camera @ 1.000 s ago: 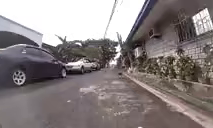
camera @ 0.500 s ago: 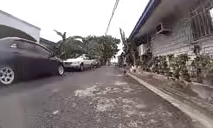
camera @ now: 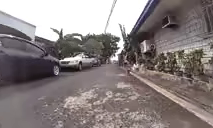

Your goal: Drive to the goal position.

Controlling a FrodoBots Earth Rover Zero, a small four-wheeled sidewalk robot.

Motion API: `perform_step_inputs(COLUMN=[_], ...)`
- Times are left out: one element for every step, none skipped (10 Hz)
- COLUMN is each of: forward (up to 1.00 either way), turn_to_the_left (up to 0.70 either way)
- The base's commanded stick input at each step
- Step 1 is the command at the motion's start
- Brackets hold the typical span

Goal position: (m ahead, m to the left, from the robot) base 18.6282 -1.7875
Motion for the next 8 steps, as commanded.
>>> perform_step_inputs(forward=[1.00, 1.00, 1.00, 1.00, 1.00, 1.00, 1.00, 1.00], turn_to_the_left=[0.00, 0.00, 0.00, -0.18, -0.40, -0.35, -0.18, -0.01])
